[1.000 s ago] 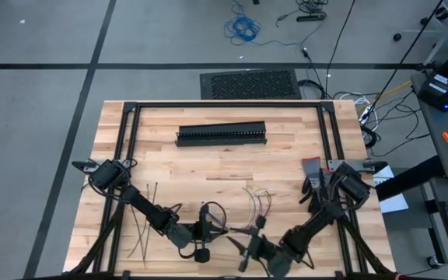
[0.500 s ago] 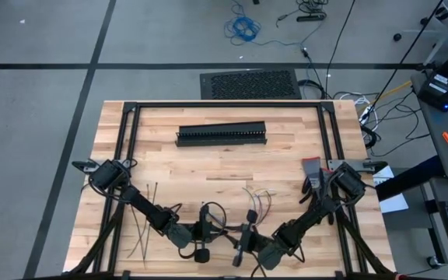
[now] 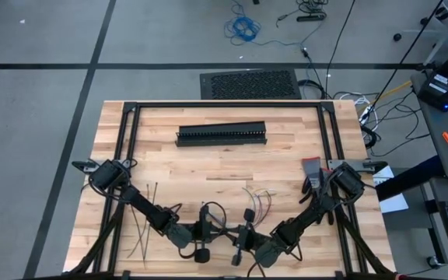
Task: Ziptie cables
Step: Wrap the zip tie around the cable wires
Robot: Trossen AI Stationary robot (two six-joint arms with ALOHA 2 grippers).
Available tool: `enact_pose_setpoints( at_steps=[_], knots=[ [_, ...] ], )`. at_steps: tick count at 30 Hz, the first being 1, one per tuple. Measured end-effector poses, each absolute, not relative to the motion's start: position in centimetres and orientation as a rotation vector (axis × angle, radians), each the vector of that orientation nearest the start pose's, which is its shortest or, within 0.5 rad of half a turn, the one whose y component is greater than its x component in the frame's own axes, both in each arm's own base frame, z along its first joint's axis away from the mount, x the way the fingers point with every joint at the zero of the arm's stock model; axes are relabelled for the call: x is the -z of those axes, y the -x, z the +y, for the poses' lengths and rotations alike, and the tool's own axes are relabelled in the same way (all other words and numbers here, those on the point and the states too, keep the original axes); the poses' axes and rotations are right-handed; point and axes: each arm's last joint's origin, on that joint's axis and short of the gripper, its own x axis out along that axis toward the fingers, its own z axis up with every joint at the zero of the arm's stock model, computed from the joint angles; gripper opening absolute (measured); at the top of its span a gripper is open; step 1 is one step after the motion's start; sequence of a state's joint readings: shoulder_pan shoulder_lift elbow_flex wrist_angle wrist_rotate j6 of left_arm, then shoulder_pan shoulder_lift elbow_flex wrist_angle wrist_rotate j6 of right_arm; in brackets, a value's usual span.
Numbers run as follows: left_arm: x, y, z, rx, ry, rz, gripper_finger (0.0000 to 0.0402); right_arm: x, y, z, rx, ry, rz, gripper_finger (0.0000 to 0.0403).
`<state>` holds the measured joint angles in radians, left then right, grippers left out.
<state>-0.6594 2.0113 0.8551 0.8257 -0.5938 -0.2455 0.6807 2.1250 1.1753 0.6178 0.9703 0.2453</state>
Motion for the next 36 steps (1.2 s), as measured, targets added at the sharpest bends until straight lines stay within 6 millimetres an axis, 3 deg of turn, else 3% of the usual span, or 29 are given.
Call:
enact_pose_setpoints(
  at_steps=[9,13,23,30,36],
  knots=[
    [-11.4,-30.5,-21.6,0.028,0.043,0.264,0.0092,-13.5,-34.8,25.1,0.341,0.011,0.188,0.0],
    [-12.5,-30.2,-21.8,0.045,-0.026,0.238,0.0119,-13.6,-34.5,25.5,0.368,0.016,0.176,0.0],
    [-15.5,-28.4,-23.0,0.133,-0.379,0.221,0.0125,-15.0,-33.5,26.4,0.341,0.001,0.161,0.0],
    [-14.9,-28.1,-23.0,0.141,-0.454,0.276,0.0125,-14.9,-33.5,26.4,0.342,-0.017,0.164,0.0],
    [-14.9,-28.1,-22.9,0.133,-0.408,0.283,0.0125,-14.9,-33.5,26.4,0.341,-0.023,0.164,0.0]
  ],
)
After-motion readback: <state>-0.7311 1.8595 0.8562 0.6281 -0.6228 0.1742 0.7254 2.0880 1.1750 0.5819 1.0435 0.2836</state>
